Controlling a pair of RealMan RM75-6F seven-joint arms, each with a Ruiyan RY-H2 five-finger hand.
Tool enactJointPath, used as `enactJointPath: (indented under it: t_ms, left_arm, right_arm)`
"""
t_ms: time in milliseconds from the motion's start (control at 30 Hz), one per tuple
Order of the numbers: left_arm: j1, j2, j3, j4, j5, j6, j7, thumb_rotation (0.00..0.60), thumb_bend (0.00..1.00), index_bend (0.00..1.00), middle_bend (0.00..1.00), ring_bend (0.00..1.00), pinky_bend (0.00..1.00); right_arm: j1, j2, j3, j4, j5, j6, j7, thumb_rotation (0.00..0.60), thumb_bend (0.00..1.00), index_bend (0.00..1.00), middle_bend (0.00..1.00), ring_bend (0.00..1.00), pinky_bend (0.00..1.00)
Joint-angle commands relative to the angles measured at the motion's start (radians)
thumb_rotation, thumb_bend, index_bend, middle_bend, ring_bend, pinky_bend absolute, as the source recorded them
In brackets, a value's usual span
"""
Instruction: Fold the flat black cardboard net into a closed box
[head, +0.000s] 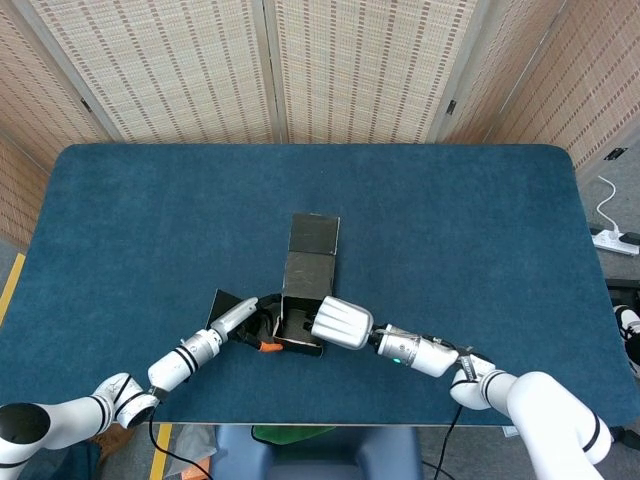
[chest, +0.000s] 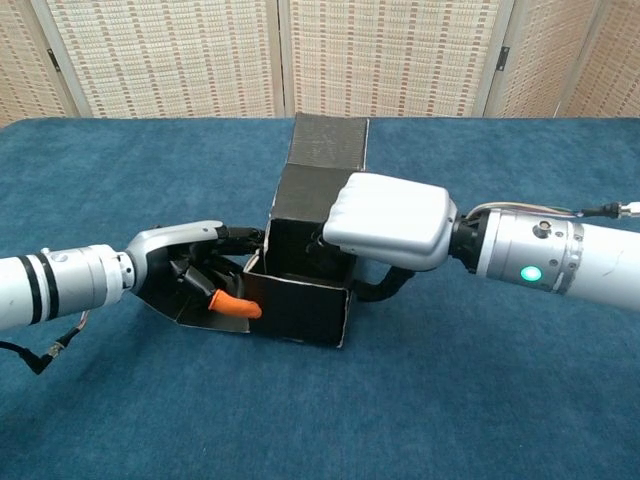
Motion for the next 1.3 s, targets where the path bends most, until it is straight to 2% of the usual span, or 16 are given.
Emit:
enactJointPath:
  t_ms: [33,100,167,233,400,500,600,733,800,933,1133,1300]
  left_arm:
    - [0.014,0.003,-0.018,-0.023,-0.027,0.004,0.042,0.6,0.22,0.26,0.31,0.45,0.7]
    - [0.018,0.009,-0.022,-0.038,-0.034,0.003,0.065,0.6,0.22,0.24,0.28,0.35,0.61]
    - [0.022,0.017,-0.026,-0.054,-0.039,0.004,0.09,0.6,0.22,0.22,0.24,0.27,0.53]
    - [0.027,0.024,-0.032,-0.072,-0.047,0.008,0.113,0.6,0.22,0.19,0.19,0.2,0.46]
    - [0.043,0.043,-0.045,-0.112,-0.061,0.023,0.157,0.6,0.22,0.12,0.08,0.07,0.35]
    - [0.059,0.063,-0.047,-0.143,-0.054,0.054,0.19,0.6,0.22,0.05,0.01,0.0,0.26]
    - [0.078,0.094,-0.044,-0.181,-0.042,0.091,0.221,0.6,0.22,0.0,0.0,0.0,0.19]
    - [0.107,0.147,-0.04,-0.24,-0.027,0.144,0.26,0.6,0.22,0.0,0.0,0.0,0.16]
    - [0.12,0.17,-0.042,-0.268,-0.026,0.167,0.277,0.6,0.22,0.0,0.0,0.0,0.16]
    - [0.139,0.201,-0.052,-0.315,-0.034,0.192,0.285,0.6,0.22,0.0,0.0,0.0,0.16]
    - [0.156,0.229,-0.059,-0.362,-0.037,0.207,0.295,0.6,0.22,0.0,0.0,0.0,0.16]
    - [0.167,0.24,-0.064,-0.388,-0.034,0.22,0.304,0.6,0.22,0.0,0.0,0.0,0.16]
  right_arm:
    - [0.0,0.017,0.004,-0.018,0.014,-0.023,-0.005,0.6,0.08,0.27,0.3,0.66,1.0]
    - [0.001,0.025,0.006,-0.029,0.02,-0.033,-0.005,0.6,0.02,0.09,0.14,0.64,1.0]
    - [0.002,0.03,0.008,-0.034,0.023,-0.039,-0.01,0.6,0.0,0.01,0.04,0.62,1.0]
    - [0.003,0.034,0.011,-0.039,0.024,-0.036,-0.008,0.6,0.0,0.0,0.0,0.62,1.0]
    - [-0.013,0.052,0.022,-0.064,0.035,-0.007,-0.003,0.6,0.0,0.0,0.0,0.61,1.0]
    - [-0.051,0.086,0.037,-0.126,0.071,0.018,0.001,0.6,0.0,0.0,0.0,0.61,1.0]
    - [-0.113,0.14,0.049,-0.24,0.136,0.026,0.006,0.6,0.0,0.0,0.0,0.61,1.0]
    - [-0.217,0.219,0.055,-0.443,0.26,0.02,0.051,0.6,0.0,0.0,0.01,0.61,1.0]
    - [-0.264,0.239,0.06,-0.53,0.332,0.008,0.094,0.6,0.0,0.0,0.03,0.61,1.0]
    - [-0.317,0.241,0.083,-0.639,0.47,-0.066,0.2,0.6,0.0,0.0,0.04,0.61,1.0]
    - [-0.323,0.218,0.148,-0.7,0.609,-0.222,0.394,0.6,0.0,0.0,0.0,0.61,1.0]
    - [-0.296,0.182,0.198,-0.679,0.65,-0.331,0.487,0.6,0.0,0.0,0.0,0.61,1.0]
